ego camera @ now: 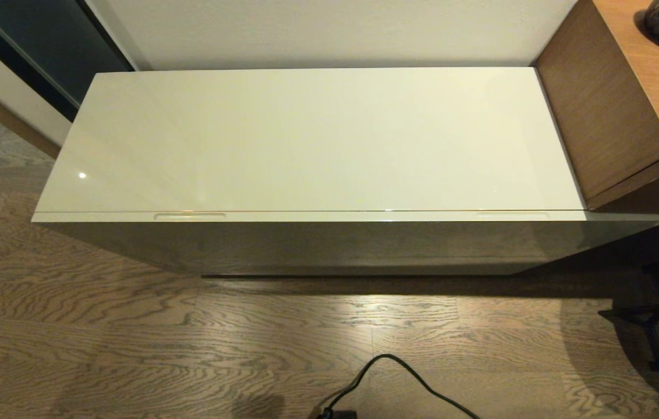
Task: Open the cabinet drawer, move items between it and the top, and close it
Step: Open the drawer
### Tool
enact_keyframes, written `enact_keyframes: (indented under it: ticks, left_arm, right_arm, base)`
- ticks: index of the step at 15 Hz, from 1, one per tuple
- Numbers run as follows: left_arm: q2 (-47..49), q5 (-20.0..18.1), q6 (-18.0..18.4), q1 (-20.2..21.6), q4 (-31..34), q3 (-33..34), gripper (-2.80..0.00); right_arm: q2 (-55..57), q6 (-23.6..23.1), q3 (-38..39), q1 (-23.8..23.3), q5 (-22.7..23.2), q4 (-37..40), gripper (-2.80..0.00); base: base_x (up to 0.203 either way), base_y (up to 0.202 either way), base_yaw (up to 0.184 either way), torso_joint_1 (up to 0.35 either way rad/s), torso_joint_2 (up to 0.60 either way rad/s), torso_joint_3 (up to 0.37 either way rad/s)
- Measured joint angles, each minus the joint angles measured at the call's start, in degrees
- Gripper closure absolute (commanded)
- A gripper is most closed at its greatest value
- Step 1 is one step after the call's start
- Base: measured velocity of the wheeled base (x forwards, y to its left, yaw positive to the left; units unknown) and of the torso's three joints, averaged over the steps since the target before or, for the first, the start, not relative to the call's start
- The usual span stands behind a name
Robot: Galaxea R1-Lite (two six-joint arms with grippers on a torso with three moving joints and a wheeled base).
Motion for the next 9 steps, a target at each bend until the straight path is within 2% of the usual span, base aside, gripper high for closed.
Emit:
enact_keyframes:
  ticks: [9]
  left_arm:
    - [0.00, 0.00, 0.00, 0.00, 0.01, 0.02, 0.00]
  right_arm:
    - [0.02, -0.01, 0.00, 0.00, 0.00, 0.00, 0.00]
  base:
    - [0.000, 0.000, 0.000, 0.000, 0.00, 0.000]
